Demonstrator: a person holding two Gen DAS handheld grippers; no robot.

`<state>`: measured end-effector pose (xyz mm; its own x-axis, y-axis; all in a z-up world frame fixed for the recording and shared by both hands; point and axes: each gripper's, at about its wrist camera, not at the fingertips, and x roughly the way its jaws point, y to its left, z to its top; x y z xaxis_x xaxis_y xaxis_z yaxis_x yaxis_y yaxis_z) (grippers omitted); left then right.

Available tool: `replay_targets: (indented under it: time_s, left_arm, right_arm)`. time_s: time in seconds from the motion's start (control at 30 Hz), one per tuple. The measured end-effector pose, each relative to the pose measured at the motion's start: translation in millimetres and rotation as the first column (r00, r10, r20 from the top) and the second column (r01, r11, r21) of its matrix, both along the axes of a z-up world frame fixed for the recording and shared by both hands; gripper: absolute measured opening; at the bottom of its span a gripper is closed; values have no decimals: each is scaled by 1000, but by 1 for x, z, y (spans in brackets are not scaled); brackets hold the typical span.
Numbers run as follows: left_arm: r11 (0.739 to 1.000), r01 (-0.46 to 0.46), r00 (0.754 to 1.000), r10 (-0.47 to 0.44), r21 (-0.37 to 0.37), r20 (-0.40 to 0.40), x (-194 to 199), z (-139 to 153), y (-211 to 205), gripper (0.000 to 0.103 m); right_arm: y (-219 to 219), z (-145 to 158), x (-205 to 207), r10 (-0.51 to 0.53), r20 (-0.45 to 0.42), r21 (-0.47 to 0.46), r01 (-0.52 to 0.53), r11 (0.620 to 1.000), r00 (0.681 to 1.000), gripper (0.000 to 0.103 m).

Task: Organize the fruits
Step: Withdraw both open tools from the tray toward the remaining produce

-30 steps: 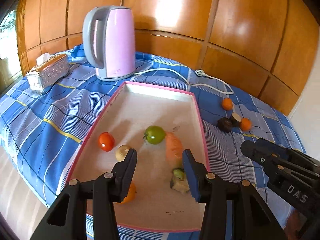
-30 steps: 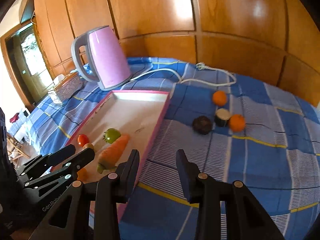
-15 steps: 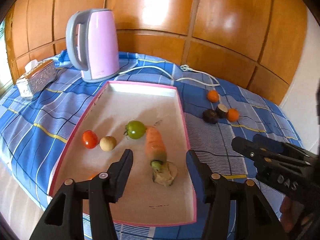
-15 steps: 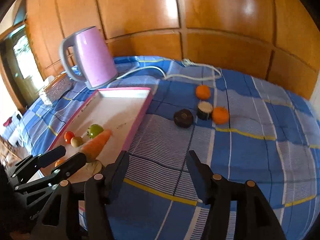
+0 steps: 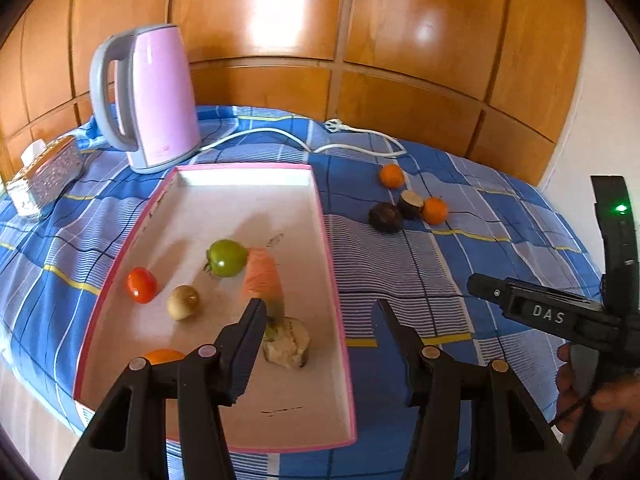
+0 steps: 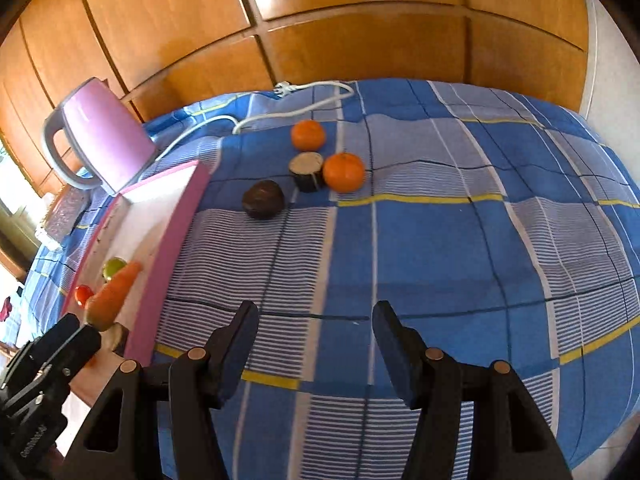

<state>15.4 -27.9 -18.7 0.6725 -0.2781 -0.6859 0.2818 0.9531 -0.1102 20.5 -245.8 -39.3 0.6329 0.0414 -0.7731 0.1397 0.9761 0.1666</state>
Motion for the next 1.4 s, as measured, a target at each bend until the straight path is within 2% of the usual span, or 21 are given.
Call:
replay_targets:
  time_s: [0.37, 0.6, 0.67, 0.73, 0.83, 1.0, 1.17, 1.27, 1.33, 1.4]
  left_arm:
    - [1000, 29, 999, -29, 5, -38, 6, -5, -14, 50]
    - [998, 54, 998, -54, 11, -37, 12, -2, -26, 50]
    - [998, 64, 997, -64, 12, -40, 15, -1, -32, 50]
    - [997, 72, 997, -71, 20, -39, 16, -1, -37, 50]
    - [996, 89, 995, -88, 26, -48, 20, -2, -45, 50]
    - [994, 103, 993, -100, 32, -68, 25, -7, -54, 50]
    - [995, 101, 991, -99, 22, -89, 34, -13, -57, 50]
    - [995, 98, 991, -95, 22, -98, 39, -17, -58, 50]
    - [995, 91, 992, -87, 39, -91, 42, -19, -61, 50]
    - [995, 91, 993, -87, 50, -82, 44, -20, -64, 50]
  right_arm:
    - [-5, -22, 0, 13, -50, -97, -18, 995, 999, 60]
    - [-11, -30, -2, 10, -35, -189, -16, 982, 999, 61]
    - [-14, -31, -3, 16, -22, -180, -19, 983, 1000, 65]
    - [-16, -33, -3, 26, -7, -164, -26, 986, 1000, 78]
    - [-11, -37, -3, 56, 7, -161, -54, 986, 998, 89]
    - [-6, -40, -4, 67, 33, -165, -60, 984, 997, 97]
    - [-6, -41, -12, 88, 66, -179, -75, 981, 994, 96]
    - [-8, -39, -14, 96, 62, -193, -82, 978, 993, 89]
    - [-12, -36, -14, 87, 56, -193, -75, 978, 995, 76]
    - [-21, -30, -10, 71, 63, -183, -58, 981, 996, 72]
